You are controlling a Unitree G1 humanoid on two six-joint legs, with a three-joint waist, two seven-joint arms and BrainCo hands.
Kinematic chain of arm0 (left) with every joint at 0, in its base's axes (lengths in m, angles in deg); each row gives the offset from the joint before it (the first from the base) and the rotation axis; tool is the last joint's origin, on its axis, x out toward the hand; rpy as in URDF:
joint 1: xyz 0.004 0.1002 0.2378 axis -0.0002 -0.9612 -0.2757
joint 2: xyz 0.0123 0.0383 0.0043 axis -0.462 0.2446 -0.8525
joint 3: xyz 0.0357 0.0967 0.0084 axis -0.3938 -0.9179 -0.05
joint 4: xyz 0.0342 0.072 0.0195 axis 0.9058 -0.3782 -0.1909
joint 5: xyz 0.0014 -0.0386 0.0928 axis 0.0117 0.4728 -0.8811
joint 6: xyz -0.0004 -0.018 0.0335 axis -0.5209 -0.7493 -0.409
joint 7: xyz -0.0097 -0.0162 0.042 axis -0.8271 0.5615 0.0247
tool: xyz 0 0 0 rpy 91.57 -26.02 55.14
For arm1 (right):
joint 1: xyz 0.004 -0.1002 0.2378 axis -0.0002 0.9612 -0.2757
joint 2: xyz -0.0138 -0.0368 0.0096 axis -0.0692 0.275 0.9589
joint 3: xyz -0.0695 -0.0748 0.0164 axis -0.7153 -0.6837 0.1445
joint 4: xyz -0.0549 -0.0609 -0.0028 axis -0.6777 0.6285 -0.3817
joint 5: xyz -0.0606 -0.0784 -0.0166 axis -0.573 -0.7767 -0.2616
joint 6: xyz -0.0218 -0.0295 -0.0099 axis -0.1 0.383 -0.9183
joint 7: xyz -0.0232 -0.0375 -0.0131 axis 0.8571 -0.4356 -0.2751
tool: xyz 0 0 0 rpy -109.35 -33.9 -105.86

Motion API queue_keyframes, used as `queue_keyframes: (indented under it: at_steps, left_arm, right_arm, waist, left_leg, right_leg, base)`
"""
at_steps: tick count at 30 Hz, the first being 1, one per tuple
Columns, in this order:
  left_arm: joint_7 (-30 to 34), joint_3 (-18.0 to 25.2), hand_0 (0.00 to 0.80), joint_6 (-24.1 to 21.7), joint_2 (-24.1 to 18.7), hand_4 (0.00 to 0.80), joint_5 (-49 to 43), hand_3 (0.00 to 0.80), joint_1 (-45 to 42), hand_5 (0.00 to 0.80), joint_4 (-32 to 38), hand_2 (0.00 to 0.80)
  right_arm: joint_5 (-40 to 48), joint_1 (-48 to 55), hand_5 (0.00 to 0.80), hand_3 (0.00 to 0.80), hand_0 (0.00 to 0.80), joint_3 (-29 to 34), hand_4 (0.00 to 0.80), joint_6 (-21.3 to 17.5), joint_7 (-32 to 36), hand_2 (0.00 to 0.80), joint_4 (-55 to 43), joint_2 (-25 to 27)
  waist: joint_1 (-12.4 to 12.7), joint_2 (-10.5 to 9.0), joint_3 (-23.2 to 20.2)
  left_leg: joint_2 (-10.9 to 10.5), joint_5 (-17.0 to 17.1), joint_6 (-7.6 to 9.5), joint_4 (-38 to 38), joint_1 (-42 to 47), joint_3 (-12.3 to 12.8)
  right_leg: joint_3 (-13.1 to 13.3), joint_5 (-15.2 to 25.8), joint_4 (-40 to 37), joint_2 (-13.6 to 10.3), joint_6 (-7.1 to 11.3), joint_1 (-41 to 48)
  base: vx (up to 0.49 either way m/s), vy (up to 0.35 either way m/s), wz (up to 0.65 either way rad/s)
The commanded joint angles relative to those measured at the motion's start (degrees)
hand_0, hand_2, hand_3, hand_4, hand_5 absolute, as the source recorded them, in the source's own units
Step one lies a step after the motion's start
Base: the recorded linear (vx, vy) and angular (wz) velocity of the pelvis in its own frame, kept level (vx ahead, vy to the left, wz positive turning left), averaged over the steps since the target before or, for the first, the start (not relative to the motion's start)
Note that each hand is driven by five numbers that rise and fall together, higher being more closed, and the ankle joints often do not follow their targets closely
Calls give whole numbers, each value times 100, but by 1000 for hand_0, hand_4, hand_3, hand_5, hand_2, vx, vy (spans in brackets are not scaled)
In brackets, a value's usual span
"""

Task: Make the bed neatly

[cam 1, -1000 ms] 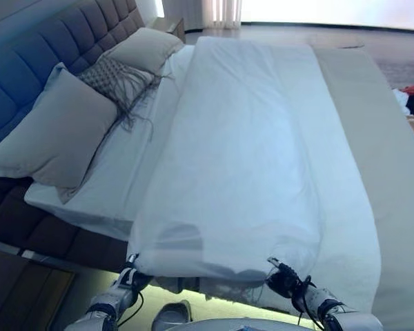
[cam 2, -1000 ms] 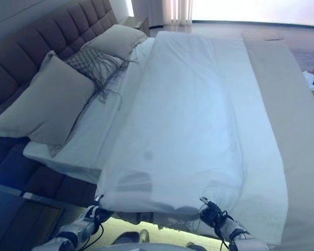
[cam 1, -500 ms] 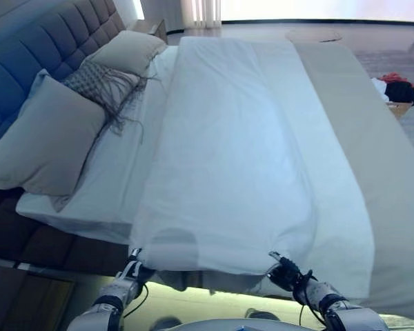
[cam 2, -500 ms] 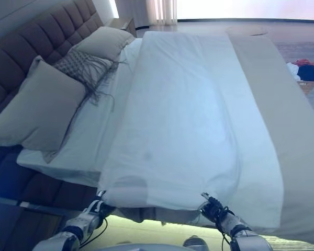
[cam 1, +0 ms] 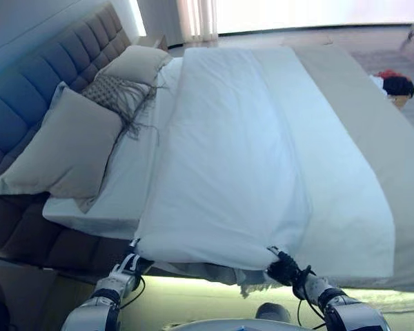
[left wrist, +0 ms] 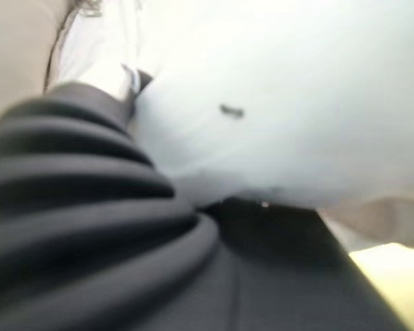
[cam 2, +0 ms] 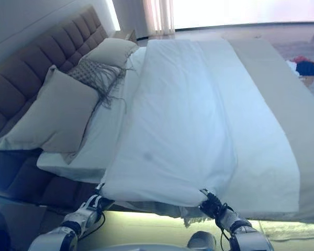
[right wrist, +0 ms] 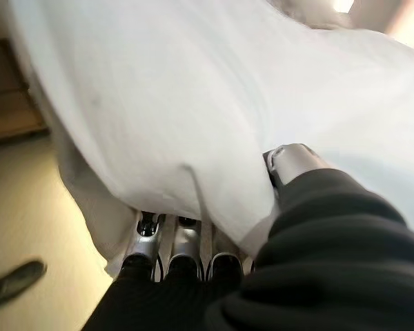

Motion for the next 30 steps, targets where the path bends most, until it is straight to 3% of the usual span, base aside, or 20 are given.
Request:
queue_keyframes:
  at_steps: [1, 4, 5, 6, 7, 8, 9, 21, 28, 29, 30]
  left_arm:
    - [-167, 902, 800, -829, -1135, 800, 166, 800, -270, 800, -91, 800]
    - [-303, 883, 800, -680, -1085, 800, 94, 800, -262, 800, 54, 800]
    - [-326, 796, 800, -677, -958, 800, 117, 800, -261, 800, 149, 800]
    - [-288, 741, 800, -683, -870, 800, 117, 800, -281, 800, 175, 800]
    - [-219, 704, 800, -729, -783, 800, 143, 800, -330, 800, 150, 800]
    - [-165, 668, 800, -762, -702, 800, 160, 800, -368, 800, 132, 800]
    - [-140, 655, 800, -751, -662, 800, 161, 800, -379, 800, 121, 800]
    - [-10, 462, 800, -793, -351, 800, 104, 800, -499, 800, -66, 800]
    - [6, 167, 800, -950, -140, 800, 169, 800, -286, 800, -31, 800]
    - [0, 119, 489, -958, -130, 489, 180, 489, -246, 489, -16, 489]
    - [-14, 78, 0, -960, -136, 0, 202, 0, -188, 0, -9, 0]
  right_arm:
    - [-222, 332, 800, 800, 800, -140, 800, -6, 52, 800, 511, 236]
    - [-209, 394, 800, 800, 800, -169, 800, -32, -128, 800, 326, 201]
    - [-197, 370, 800, 800, 800, -190, 800, -13, -270, 800, 270, 197]
    - [-239, 335, 800, 800, 800, -206, 800, 7, -354, 800, 274, 210]
    - [-300, 266, 800, 800, 800, -259, 800, 10, -436, 800, 327, 210]
    - [-360, 228, 800, 800, 800, -308, 800, -33, -552, 800, 373, 204]
    - [-377, 239, 800, 800, 800, -314, 800, -98, -640, 800, 389, 204]
    - [-732, 450, 800, 800, 800, -30, 800, -78, -698, 800, 556, 533]
    - [-769, 216, 800, 800, 800, -192, 800, 25, -791, 800, 527, 599]
    - [-803, 153, 756, 756, 756, -208, 756, 143, -760, 756, 527, 613]
    - [-822, 77, 0, 0, 0, -247, 0, 240, -776, 0, 527, 618]
  waist:
    - [459, -128, -184]
    - [402, -201, -158]
    - [398, -238, -87]
    - [414, -250, -58]
    - [469, -242, -30]
    - [500, -203, -2]
    - [502, -168, -2]
    - [366, -52, 134]
    - [327, 77, 481]
    - [325, 87, 555]
    - [324, 105, 606]
  left_leg:
    - [-782, 129, 365, 1, -646, 228]
    - [-661, 18, 236, 290, -780, 670]
    - [-564, -39, 255, 671, -910, 686]
    - [-544, -128, 249, 831, -967, 561]
    - [-605, -198, 265, 867, -944, 149]
    - [-649, -191, 282, 764, -864, -75]
    - [-654, -148, 299, 673, -826, -126]
    - [-763, -395, 376, 863, -554, -55]
    - [-778, -582, 436, 1572, -1040, -18]
    - [-787, -641, 451, 1678, -1092, -24]
    - [-789, -630, 469, 1731, -1172, -20]
  right_leg:
    - [74, 12, -535, 253, 124, 614]
    - [-122, -68, -692, 163, 70, 766]
    - [-242, -17, -620, 76, 5, 683]
    - [-242, -34, -556, 29, -21, 640]
    - [-122, -49, -477, 6, -36, 586]
    - [-30, -64, -398, -3, -32, 559]
    - [-14, -52, -358, -8, -20, 526]
    - [72, -98, -178, -124, 8, 537]
    - [106, -314, 516, -321, -100, 36]
    - [127, -380, 661, -356, -104, -42]
    - [130, -368, 728, -380, -115, -133]
  base:
    - [-132, 7, 16]
    - [-130, 85, 7]
    - [-244, 125, 11]
    - [-212, 149, 19]
    - [-86, 166, 15]
    - [-60, 162, -1]
    - [-59, 155, -22]
    - [-7, 84, -5]
    - [-57, 71, 3]
    - [-82, 59, 11]
    - [-99, 57, 10]
